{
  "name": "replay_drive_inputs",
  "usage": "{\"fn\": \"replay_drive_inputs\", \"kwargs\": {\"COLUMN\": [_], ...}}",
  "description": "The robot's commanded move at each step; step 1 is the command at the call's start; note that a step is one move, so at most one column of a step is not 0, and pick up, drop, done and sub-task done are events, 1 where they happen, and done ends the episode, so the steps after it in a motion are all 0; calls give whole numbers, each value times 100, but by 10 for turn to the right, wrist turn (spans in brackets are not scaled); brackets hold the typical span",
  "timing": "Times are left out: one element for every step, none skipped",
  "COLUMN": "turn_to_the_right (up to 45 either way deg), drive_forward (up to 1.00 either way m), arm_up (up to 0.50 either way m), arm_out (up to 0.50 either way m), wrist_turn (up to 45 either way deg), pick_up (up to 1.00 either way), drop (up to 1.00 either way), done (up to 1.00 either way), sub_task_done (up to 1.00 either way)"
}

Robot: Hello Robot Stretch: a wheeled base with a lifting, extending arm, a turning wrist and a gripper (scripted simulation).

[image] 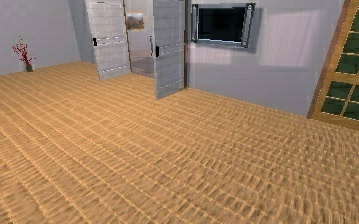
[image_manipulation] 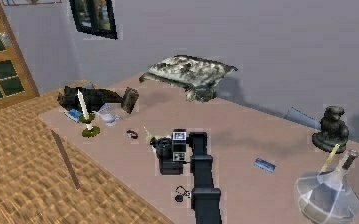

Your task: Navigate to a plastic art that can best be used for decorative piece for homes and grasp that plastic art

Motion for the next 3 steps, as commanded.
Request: {"fn": "replay_drive_inputs", "kwargs": {"turn_to_the_right": [0,0,0], "drive_forward": [0,0,0], "arm_up": [0,10,0], "arm_out": [0,0,0], "wrist_turn": [0,0,0], "pick_up": [100,0,0], "drop": [0,0,0], "done": [0,0,100], "sub_task_done": [0,0,0]}}
